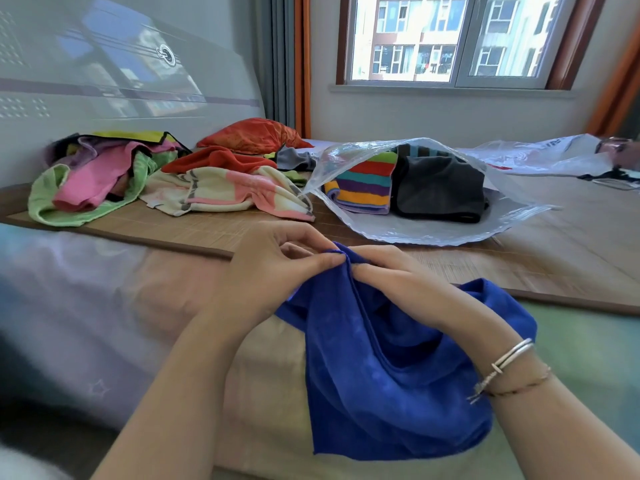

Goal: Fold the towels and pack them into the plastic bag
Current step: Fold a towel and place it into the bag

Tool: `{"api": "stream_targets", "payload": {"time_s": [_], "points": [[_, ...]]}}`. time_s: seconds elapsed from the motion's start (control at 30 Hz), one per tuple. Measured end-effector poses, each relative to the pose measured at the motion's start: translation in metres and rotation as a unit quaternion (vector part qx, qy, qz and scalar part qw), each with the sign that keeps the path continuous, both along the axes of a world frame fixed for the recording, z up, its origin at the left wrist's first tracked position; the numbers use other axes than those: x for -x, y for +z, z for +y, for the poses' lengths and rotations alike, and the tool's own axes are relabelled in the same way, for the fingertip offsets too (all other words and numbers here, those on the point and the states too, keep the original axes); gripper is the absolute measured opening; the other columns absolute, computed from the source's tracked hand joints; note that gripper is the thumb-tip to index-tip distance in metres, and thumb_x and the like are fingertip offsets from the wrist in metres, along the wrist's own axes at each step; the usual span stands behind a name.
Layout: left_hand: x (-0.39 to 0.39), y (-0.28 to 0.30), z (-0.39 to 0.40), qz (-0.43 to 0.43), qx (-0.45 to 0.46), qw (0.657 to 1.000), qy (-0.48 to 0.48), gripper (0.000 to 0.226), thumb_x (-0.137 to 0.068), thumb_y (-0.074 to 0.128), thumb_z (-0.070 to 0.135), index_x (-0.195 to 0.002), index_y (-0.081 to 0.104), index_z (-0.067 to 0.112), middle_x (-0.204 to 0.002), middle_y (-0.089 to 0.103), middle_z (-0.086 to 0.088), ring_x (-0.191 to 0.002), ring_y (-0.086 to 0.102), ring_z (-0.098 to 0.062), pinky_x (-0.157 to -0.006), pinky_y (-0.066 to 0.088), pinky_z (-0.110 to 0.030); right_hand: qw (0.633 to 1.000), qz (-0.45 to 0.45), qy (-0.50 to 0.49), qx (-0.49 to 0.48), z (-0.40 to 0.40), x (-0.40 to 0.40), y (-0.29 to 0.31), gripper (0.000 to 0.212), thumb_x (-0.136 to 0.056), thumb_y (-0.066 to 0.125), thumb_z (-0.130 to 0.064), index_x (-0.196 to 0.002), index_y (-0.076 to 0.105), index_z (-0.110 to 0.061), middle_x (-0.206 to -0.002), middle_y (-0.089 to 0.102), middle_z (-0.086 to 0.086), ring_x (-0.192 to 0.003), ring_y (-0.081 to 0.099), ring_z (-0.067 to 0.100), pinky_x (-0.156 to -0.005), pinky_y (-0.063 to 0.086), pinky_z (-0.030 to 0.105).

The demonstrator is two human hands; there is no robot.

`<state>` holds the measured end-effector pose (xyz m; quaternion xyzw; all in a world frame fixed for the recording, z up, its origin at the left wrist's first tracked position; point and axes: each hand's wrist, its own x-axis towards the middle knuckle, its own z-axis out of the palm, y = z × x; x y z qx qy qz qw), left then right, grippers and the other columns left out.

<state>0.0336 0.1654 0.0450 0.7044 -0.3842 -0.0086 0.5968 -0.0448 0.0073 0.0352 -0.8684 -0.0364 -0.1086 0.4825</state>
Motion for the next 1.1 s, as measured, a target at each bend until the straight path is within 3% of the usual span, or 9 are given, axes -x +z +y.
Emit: {"api": "stream_targets", "payload": {"time_s": [0.13, 0.27, 0.37, 0.43, 0.53, 0.7, 0.9, 1.03, 1.1], "points": [[-0.001, -0.002, -0.001, -0.024, -0.003, 1.0, 0.019, 0.01, -0.073, 0.081, 0.012, -0.073, 0.075, 0.02, -0.072, 0.072, 0.0, -0.065, 0.063, -0.01, -0.07, 0.055, -0.035, 0.999, -0.012, -0.008, 0.04, 0.0, -0.004, -0.002, 0.032, -0.083, 0.046, -0.035, -0.086, 0.058, -0.005, -0.079, 0.059, 0.009, -0.075, 0.054, 0.026, -0.071, 0.041, 0.046], [-0.006, -0.007, -0.006, -0.03, 0.022, 0.998, 0.057, 0.03, -0.068, 0.085, 0.018, -0.082, 0.059, 0.015, -0.068, 0.066, -0.001, -0.064, 0.062, -0.004, -0.065, 0.05, -0.024, 0.993, -0.077, -0.02, 0.087, 0.004, -0.007, -0.001, 0.02, -0.087, 0.053, -0.024, -0.078, 0.055, -0.007, -0.069, 0.049, 0.001, -0.066, 0.045, 0.012, -0.063, 0.035, 0.035], [-0.005, -0.01, -0.01, 0.001, 0.076, 0.996, 0.039, 0.034, -0.074, 0.08, 0.015, -0.084, 0.049, 0.008, -0.077, 0.066, -0.014, -0.068, 0.063, -0.007, -0.069, 0.053, -0.029, 0.989, -0.118, -0.047, 0.079, 0.006, -0.006, 0.001, 0.025, -0.092, 0.054, -0.022, -0.08, 0.057, 0.001, -0.07, 0.053, 0.015, -0.064, 0.046, 0.019, -0.062, 0.036, 0.037], [0.0, -0.01, -0.012, -0.004, 0.094, 0.995, 0.019, 0.025, -0.082, 0.074, 0.017, -0.082, 0.052, 0.008, -0.077, 0.065, -0.008, -0.071, 0.063, -0.007, -0.064, 0.051, -0.023, 0.984, -0.145, -0.07, 0.072, 0.007, -0.003, 0.006, 0.034, -0.09, 0.052, -0.03, -0.083, 0.059, 0.004, -0.076, 0.056, 0.023, -0.066, 0.049, 0.03, -0.061, 0.04, 0.044], [0.01, -0.013, -0.017, -0.06, 0.071, 0.996, 0.015, 0.019, -0.087, 0.07, 0.022, -0.081, 0.057, 0.009, -0.077, 0.062, 0.002, -0.076, 0.061, -0.008, -0.069, 0.049, -0.02, 0.969, -0.201, -0.13, 0.053, 0.006, 0.006, 0.022, 0.029, -0.092, 0.051, -0.028, -0.084, 0.062, -0.003, -0.078, 0.061, 0.016, -0.069, 0.055, 0.024, -0.067, 0.047, 0.047], [0.006, 0.007, -0.015, -0.085, 0.029, 0.996, 0.014, 0.028, -0.079, 0.077, 0.03, -0.088, 0.05, 0.027, -0.092, 0.061, 0.014, -0.095, 0.059, -0.007, -0.084, 0.049, -0.027, 0.95, -0.25, -0.18, 0.051, 0.007, 0.017, 0.071, 0.02, -0.095, 0.05, -0.015, -0.088, 0.063, -0.029, -0.085, 0.066, -0.013, -0.086, 0.06, 0.007, -0.082, 0.047, 0.027], [0.011, 0.076, -0.002, -0.089, -0.037, 0.994, -0.044, 0.027, -0.081, 0.075, 0.032, -0.1, 0.057, 0.038, -0.099, 0.063, 0.031, -0.089, 0.057, 0.018, -0.074, 0.047, -0.008, 0.951, -0.245, -0.184, 0.035, 0.021, 0.023, 0.158, 0.024, -0.099, 0.046, -0.013, -0.082, 0.06, -0.023, -0.081, 0.061, -0.006, -0.073, 0.053, 0.004, -0.069, 0.041, 0.018], [0.004, 0.09, 0.012, -0.08, -0.117, 0.988, -0.058, 0.02, -0.084, 0.073, 0.028, -0.103, 0.069, 0.025, -0.098, 0.072, 0.014, -0.09, 0.066, 0.0, -0.086, 0.055, -0.031, 0.948, -0.248, -0.198, -0.005, 0.017, 0.02, 0.202, 0.022, -0.101, 0.043, -0.012, -0.089, 0.061, -0.016, -0.088, 0.061, 0.004, -0.079, 0.055, 0.014, -0.07, 0.043, 0.025], [-0.004, 0.092, 0.026, -0.087, -0.156, 0.983, -0.04, 0.014, -0.083, 0.073, 0.028, -0.096, 0.071, 0.025, -0.094, 0.071, 0.011, -0.089, 0.066, -0.005, -0.086, 0.052, -0.032, 0.944, -0.241, -0.223, -0.031, 0.009, 0.019, 0.215, 0.022, -0.101, 0.042, -0.014, -0.09, 0.061, -0.017, -0.088, 0.061, 0.004, -0.08, 0.056, 0.016, -0.071, 0.043, 0.027]]}}
